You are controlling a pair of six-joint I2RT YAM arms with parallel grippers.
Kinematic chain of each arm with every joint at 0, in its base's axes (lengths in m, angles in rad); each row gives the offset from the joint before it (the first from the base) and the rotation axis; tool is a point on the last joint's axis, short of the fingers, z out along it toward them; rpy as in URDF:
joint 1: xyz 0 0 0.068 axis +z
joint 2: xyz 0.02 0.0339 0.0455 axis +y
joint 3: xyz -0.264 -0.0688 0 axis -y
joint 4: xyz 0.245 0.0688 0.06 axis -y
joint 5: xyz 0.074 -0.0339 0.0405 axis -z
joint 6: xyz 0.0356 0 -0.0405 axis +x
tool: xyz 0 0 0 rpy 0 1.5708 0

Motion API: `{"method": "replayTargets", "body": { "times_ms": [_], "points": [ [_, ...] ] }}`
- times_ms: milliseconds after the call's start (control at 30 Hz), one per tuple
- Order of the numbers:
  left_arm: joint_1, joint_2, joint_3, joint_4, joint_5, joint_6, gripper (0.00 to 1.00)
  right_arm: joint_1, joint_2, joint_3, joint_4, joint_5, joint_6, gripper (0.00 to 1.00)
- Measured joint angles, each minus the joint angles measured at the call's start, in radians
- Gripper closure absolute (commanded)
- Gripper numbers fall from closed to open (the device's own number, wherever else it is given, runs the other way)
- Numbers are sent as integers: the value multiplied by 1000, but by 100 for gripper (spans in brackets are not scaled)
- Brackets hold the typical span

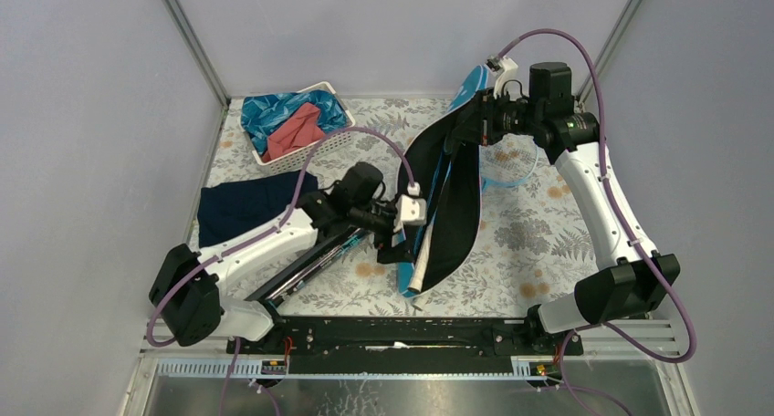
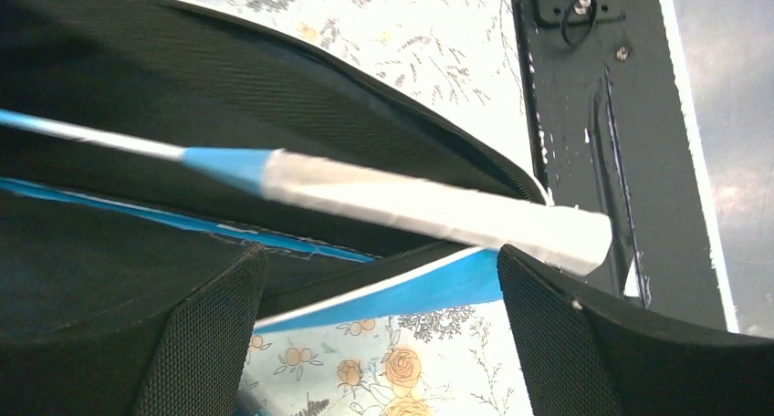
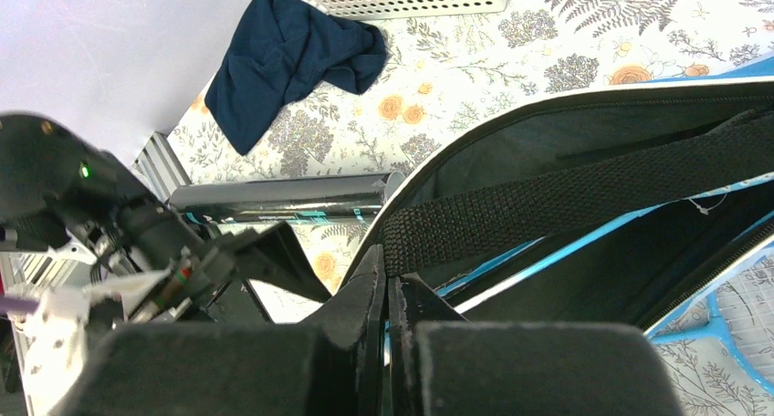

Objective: Pack up the badminton gear
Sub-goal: Adjust the racket in the racket bag.

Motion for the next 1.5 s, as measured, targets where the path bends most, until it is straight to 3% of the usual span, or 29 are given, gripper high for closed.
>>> {"method": "replayTargets", "body": {
  "times_ms": [267, 567, 1133, 1500],
  "points": [
    [-153, -26, -107, 29, -117, 80, 1, 0, 10, 33, -17, 1, -4, 100],
    [-169, -80, -109, 2, -164, 173, 1, 0, 24, 52, -47, 22, -42, 100],
    [-323, -95, -130, 57, -247, 90, 1, 0, 32, 69, -74, 47, -89, 100],
    [-334, -79, -179, 190, -387, 21, 2, 0, 31, 66, -78, 46, -106, 100]
  ]
}}
